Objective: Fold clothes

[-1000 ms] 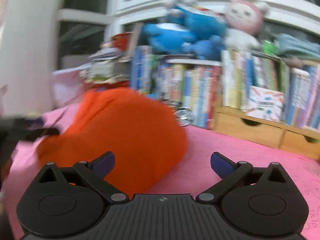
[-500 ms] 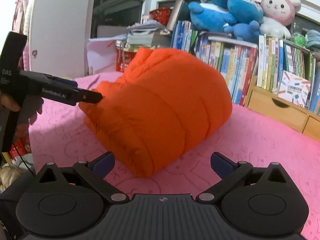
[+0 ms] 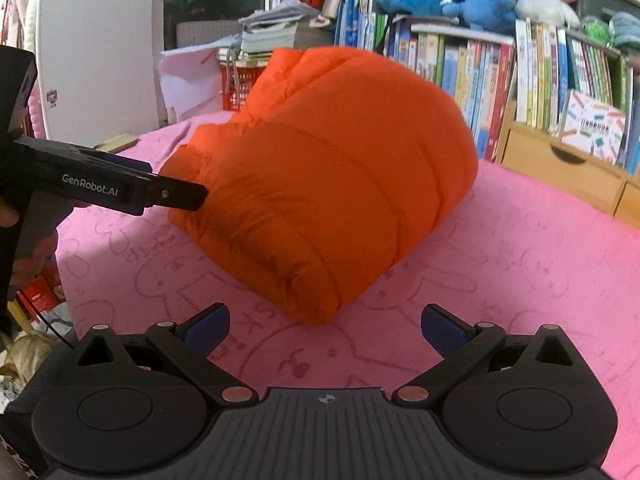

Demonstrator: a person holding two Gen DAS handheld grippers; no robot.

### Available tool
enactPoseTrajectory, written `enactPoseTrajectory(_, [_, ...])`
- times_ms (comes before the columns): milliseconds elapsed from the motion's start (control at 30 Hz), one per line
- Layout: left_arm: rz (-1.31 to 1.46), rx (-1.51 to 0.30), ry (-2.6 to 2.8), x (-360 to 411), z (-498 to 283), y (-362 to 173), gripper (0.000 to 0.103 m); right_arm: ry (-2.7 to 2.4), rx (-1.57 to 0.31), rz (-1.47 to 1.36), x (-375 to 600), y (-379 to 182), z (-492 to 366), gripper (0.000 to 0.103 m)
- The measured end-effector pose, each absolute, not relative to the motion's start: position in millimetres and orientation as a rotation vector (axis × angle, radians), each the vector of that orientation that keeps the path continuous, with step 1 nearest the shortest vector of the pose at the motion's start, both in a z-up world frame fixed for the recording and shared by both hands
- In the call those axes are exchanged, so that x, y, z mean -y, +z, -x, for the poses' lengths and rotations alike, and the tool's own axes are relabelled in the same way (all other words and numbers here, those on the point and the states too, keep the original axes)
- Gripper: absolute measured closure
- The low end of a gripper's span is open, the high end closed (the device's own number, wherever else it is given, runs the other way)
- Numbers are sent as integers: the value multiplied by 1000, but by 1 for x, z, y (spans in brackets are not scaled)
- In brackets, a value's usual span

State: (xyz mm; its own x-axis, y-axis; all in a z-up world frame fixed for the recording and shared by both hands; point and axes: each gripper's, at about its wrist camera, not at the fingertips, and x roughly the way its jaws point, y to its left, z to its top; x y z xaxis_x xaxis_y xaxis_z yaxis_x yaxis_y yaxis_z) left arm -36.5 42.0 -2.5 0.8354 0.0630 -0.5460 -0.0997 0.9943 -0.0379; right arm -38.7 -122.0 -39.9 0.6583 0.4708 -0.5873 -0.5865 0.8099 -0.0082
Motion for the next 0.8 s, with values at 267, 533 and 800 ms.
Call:
enactPoseTrajectory(267, [58,-614,76,-35,33,-8,0,591,-643,154,121,-39,35,0])
enactPoseTrajectory(533, [54,-619,86,-33,31,-8,0,559,-614,150,122,-40,34,0])
enactPoseTrajectory(800, [53,-644,98,-32,28,-12,0,544,-613,143,123,-43,32,0])
